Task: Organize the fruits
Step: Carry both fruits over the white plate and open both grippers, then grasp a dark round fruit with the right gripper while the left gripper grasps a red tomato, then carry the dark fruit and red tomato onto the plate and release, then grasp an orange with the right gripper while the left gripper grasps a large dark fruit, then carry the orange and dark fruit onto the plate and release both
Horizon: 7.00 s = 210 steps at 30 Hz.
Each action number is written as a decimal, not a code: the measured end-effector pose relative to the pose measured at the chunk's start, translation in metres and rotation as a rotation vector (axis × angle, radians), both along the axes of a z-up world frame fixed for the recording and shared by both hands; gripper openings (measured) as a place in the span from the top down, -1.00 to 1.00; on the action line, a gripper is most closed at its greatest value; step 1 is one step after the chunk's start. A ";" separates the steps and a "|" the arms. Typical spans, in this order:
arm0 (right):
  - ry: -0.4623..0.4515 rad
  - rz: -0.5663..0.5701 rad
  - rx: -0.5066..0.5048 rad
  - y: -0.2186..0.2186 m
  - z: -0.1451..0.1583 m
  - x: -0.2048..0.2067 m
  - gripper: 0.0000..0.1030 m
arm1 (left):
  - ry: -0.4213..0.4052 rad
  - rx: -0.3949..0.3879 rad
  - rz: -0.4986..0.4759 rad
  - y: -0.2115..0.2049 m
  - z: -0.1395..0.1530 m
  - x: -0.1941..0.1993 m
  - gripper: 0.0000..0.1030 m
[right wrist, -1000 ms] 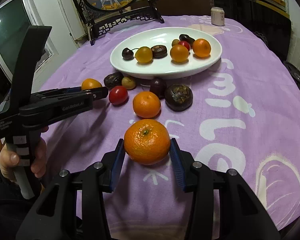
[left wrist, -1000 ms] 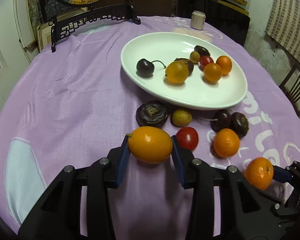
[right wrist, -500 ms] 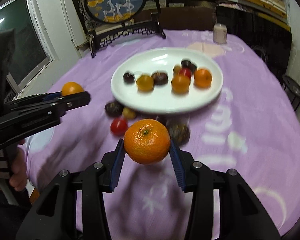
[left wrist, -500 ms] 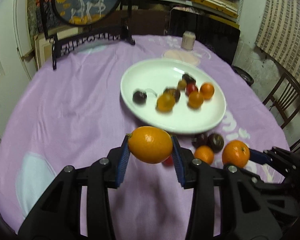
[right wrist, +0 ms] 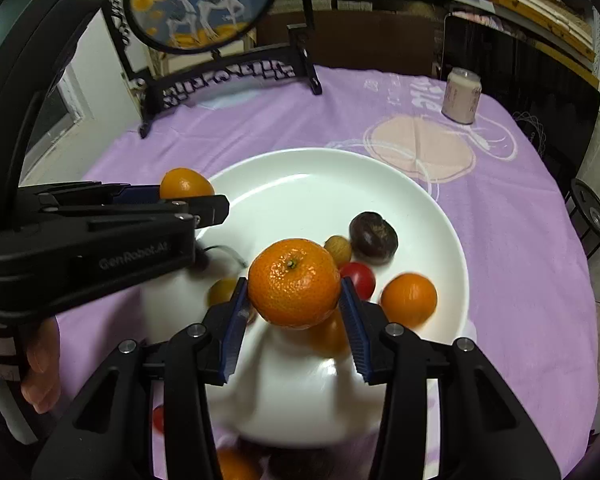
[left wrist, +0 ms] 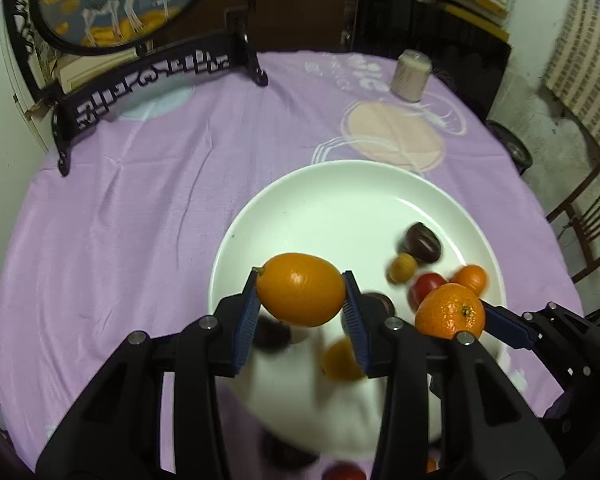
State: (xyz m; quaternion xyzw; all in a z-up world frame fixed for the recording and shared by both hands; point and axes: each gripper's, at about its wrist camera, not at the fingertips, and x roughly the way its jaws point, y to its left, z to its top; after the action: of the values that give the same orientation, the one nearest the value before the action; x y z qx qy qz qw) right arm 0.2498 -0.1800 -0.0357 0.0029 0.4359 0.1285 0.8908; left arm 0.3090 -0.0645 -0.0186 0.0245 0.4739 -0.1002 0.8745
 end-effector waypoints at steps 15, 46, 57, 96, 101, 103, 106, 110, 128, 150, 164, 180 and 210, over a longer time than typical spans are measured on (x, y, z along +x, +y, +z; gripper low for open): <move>-0.039 -0.009 -0.024 -0.005 0.016 -0.018 -0.30 | -0.102 0.001 -0.019 0.005 0.019 -0.018 -0.69; 0.036 -0.057 -0.005 -0.020 -0.053 -0.119 -0.13 | -0.076 0.014 0.013 0.055 -0.037 -0.205 -0.84; 0.034 -0.104 0.018 -0.044 -0.039 -0.156 0.19 | -0.072 0.020 -0.043 0.032 -0.039 -0.194 -0.69; -0.066 -0.024 0.115 -0.017 0.007 -0.096 0.19 | -0.060 -0.031 -0.068 0.014 0.019 -0.093 0.46; 0.020 0.022 0.094 0.002 -0.004 -0.035 0.19 | -0.016 0.010 -0.034 0.000 0.008 -0.020 0.46; 0.043 0.022 0.075 0.006 -0.012 -0.017 0.20 | 0.010 0.022 -0.022 -0.002 -0.001 -0.001 0.46; 0.041 0.036 0.074 0.008 -0.015 -0.010 0.19 | 0.036 0.017 -0.035 -0.004 -0.011 0.013 0.45; 0.011 0.028 0.046 0.009 -0.014 -0.006 0.12 | 0.025 0.024 -0.048 -0.008 -0.016 0.021 0.41; -0.078 -0.060 0.077 -0.018 0.016 -0.150 -0.43 | -0.165 0.020 0.030 0.052 0.000 -0.161 -0.83; 0.064 -0.011 0.026 0.032 -0.051 -0.127 0.12 | -0.123 0.010 0.073 0.095 -0.022 -0.194 -0.83; 0.030 -0.050 0.064 -0.006 -0.026 -0.161 0.26 | -0.074 0.094 -0.037 0.054 -0.058 -0.140 -0.69; 0.050 -0.094 0.146 -0.029 -0.029 -0.162 0.26 | -0.068 0.077 -0.155 0.030 -0.066 -0.125 0.24; -0.082 -0.059 0.054 -0.017 0.017 -0.064 0.26 | -0.081 -0.010 -0.068 0.012 0.017 -0.055 0.24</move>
State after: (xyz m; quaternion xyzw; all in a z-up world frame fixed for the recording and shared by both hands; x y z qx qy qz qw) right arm 0.1853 -0.1966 -0.0190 0.0345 0.3952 0.1136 0.9109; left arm 0.2539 -0.0529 -0.0016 0.0402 0.4364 -0.1314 0.8892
